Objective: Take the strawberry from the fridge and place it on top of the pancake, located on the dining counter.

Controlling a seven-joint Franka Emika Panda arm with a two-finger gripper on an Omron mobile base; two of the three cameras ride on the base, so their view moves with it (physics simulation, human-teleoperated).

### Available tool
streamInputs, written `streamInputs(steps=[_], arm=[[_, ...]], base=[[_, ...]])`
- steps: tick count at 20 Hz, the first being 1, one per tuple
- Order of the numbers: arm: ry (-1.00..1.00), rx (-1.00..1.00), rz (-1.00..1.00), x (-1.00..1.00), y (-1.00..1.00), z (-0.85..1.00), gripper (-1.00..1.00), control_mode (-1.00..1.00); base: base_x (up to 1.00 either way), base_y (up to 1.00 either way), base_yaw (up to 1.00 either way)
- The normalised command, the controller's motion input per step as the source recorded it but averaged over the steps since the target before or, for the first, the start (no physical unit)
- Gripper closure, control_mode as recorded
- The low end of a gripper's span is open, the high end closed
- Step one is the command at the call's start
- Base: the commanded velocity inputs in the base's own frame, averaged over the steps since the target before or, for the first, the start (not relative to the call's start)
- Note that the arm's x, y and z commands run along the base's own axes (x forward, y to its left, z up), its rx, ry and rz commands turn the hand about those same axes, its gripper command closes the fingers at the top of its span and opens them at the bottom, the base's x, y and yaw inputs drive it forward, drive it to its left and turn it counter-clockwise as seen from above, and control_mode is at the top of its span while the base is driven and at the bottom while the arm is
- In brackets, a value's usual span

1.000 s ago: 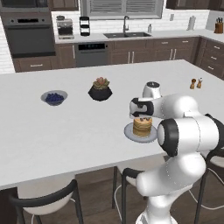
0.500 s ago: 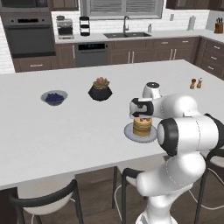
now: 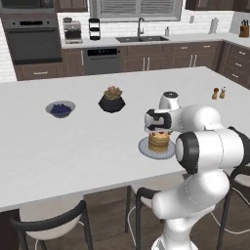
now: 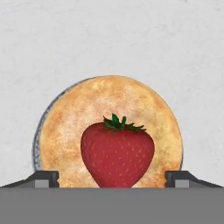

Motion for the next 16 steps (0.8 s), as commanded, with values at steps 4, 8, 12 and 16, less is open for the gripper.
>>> streamInputs(steps=[4, 8, 12, 16], arm=[[-0.03, 0.00, 0.00, 0.00, 0.02, 0.16, -1.00, -1.00], [-0.02, -0.05, 0.00, -0.11, 0.02, 0.66, -1.00, -1.00], [-0.16, -0.01, 0.00, -0.63, 0.00, 0.79, -1.00, -1.00], [-0.23, 0.01, 0.00, -0.86, -0.10, 0.67, -1.00, -1.00]], base=[[0.00, 0.00, 0.00], [0.00, 0.00, 0.00], [0.00, 0.00, 0.00], [0.00, 0.00, 0.00]])
